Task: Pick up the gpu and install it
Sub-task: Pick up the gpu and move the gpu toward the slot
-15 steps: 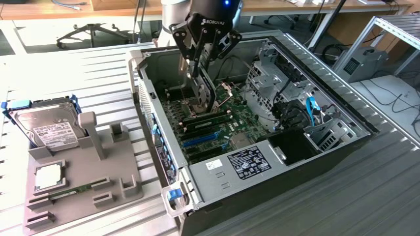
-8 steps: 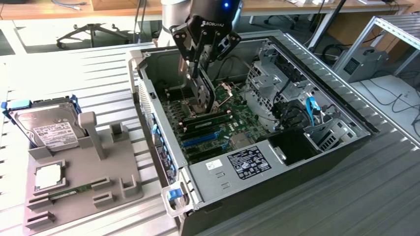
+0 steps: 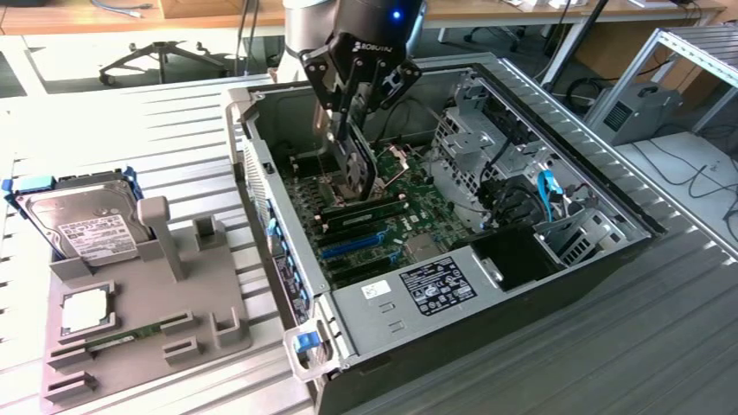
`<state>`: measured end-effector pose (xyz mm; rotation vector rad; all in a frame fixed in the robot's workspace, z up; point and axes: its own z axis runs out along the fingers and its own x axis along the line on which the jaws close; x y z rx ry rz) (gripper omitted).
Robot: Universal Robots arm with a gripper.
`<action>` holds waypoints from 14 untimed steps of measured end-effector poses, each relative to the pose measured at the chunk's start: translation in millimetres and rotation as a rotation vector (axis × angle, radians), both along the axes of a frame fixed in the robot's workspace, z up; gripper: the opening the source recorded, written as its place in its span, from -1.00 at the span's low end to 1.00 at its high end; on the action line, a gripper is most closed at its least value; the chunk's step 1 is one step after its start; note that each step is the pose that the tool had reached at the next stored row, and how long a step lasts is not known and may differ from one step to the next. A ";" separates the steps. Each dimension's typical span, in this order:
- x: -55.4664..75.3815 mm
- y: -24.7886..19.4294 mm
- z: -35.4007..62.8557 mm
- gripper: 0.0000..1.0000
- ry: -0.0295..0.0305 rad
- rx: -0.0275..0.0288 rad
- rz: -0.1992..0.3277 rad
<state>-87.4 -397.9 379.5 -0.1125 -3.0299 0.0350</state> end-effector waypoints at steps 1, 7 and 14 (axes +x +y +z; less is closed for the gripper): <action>0.3 0.4 -0.9 -0.47 0.0008 0.0001 0.000; 2.1 3.2 -5.3 -0.47 0.0054 -0.0002 0.000; 3.9 20.5 -10.3 -0.47 0.0083 -0.0010 0.000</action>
